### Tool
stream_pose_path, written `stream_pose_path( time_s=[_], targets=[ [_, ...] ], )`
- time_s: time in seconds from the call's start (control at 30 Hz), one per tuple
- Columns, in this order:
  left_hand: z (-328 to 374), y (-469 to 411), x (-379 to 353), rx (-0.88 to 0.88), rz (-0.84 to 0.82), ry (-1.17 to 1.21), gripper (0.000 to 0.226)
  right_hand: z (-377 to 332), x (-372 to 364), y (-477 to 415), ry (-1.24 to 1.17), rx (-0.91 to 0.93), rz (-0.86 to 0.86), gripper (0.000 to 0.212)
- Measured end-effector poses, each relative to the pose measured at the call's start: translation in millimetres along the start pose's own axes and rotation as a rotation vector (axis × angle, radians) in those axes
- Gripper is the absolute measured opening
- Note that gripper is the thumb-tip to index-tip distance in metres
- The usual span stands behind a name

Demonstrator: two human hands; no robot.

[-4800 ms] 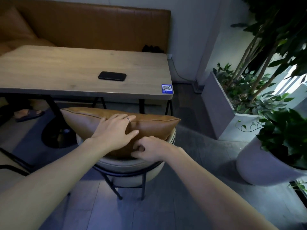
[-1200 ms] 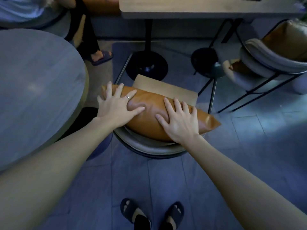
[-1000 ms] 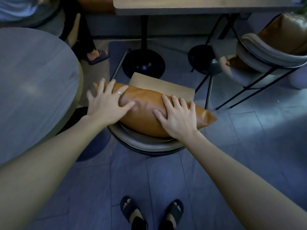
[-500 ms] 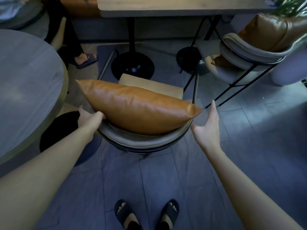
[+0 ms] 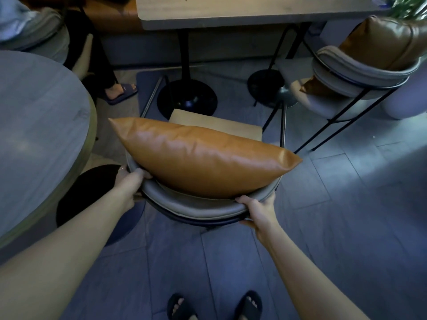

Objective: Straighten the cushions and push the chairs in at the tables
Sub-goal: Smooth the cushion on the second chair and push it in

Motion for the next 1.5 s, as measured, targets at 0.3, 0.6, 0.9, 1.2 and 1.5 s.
stream_pose_path(
  time_s=[0.3,0.6,0.9,1.2,1.5],
  targets=[
    [3,-10,-6,-0.030,-0.053,0.081,0.075,-12,10,-14,0.003,0.036,0.006,0.078],
    [17,-26,-34,-0.057,-0.036,0.119,0.057,-58,31,-51,0.053,0.056,-0.027,0.064],
    [38,-51,-62,-0.057,-0.009,0.151,0.046,-103,46,-104,0.113,0.048,-0.050,0.073],
    [65,-81,-91,-0.087,0.026,0.220,0.046,-159,54,-149,0.185,0.056,-0.073,0.062],
    [90,-112,-112,-0.119,0.048,0.247,0.052,-205,57,-193,0.257,0.052,-0.109,0.057]
  ],
)
Point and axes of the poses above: each hand's wrist, its own y-axis away from the middle knuckle, its own x-axis out of the back of the hand, z = x × y, the point moved 3 cm from there along -y, towards the middle knuckle, and after that the axes turned 15 degrees about -z, right-handed, at the moved point
